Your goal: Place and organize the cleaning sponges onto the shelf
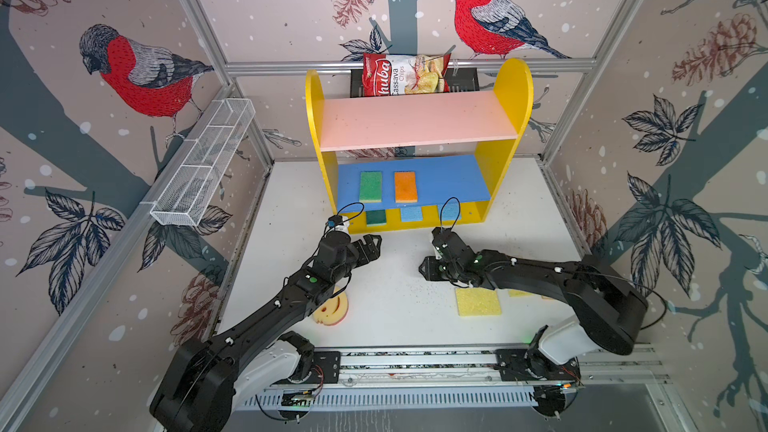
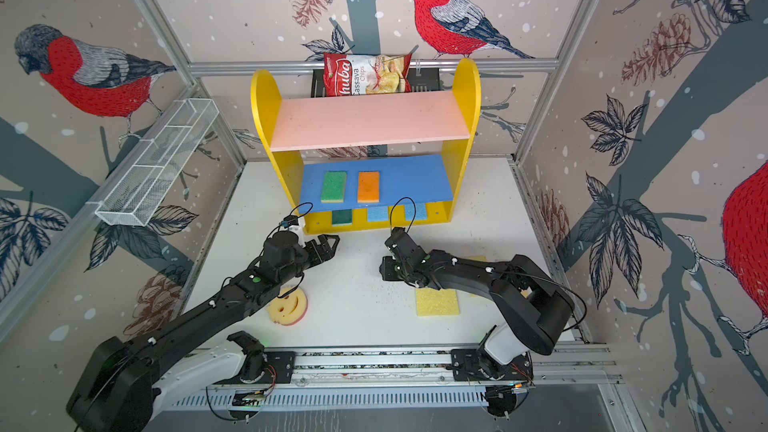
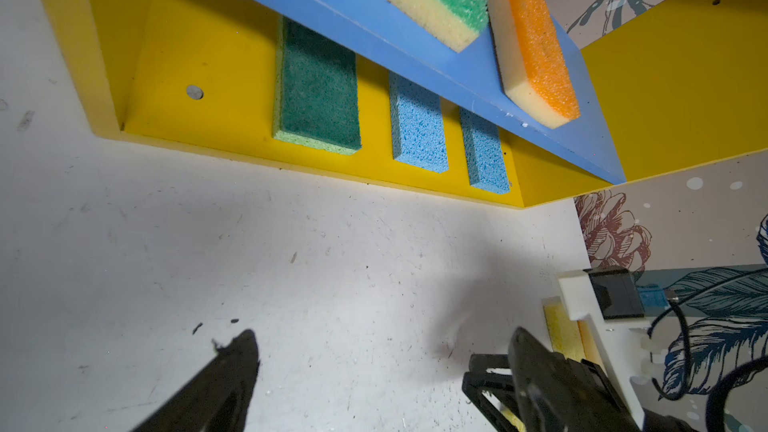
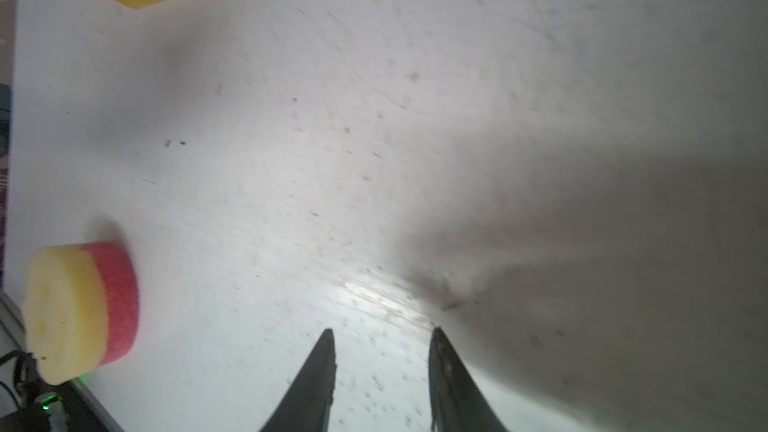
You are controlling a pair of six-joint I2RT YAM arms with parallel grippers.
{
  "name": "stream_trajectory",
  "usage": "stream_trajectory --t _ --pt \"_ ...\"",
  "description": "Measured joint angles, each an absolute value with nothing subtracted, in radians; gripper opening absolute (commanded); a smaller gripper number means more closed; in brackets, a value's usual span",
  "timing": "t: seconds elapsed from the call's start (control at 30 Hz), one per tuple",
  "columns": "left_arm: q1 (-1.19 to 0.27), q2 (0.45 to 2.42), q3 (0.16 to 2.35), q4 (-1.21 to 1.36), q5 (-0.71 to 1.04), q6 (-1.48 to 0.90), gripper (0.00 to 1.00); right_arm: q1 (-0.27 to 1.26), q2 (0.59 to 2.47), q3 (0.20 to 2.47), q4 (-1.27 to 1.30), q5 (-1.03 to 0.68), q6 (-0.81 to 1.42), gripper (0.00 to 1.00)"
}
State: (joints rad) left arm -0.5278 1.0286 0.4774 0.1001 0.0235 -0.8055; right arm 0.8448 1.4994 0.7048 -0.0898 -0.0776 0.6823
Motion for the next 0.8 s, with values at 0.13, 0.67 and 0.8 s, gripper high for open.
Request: stream_trajectory --t 0.13,0.67,0.8 --pt "-0.528 1.044 0.477 0.102 0.026 -0.805 0.93 0.786 1.360 0.607 -0.189 -0.047 0.680 0.41" --pt "-0.528 1.156 0.518 0.153 0.128 -0.812 0.92 0.421 0.870 0.410 -0.409 0.133 0.780 0.64" --pt "-0.528 1.140 0.513 0.153 0.131 -0.812 0.92 0.142 0.856 0.437 -0.368 0.079 0.715 0.68"
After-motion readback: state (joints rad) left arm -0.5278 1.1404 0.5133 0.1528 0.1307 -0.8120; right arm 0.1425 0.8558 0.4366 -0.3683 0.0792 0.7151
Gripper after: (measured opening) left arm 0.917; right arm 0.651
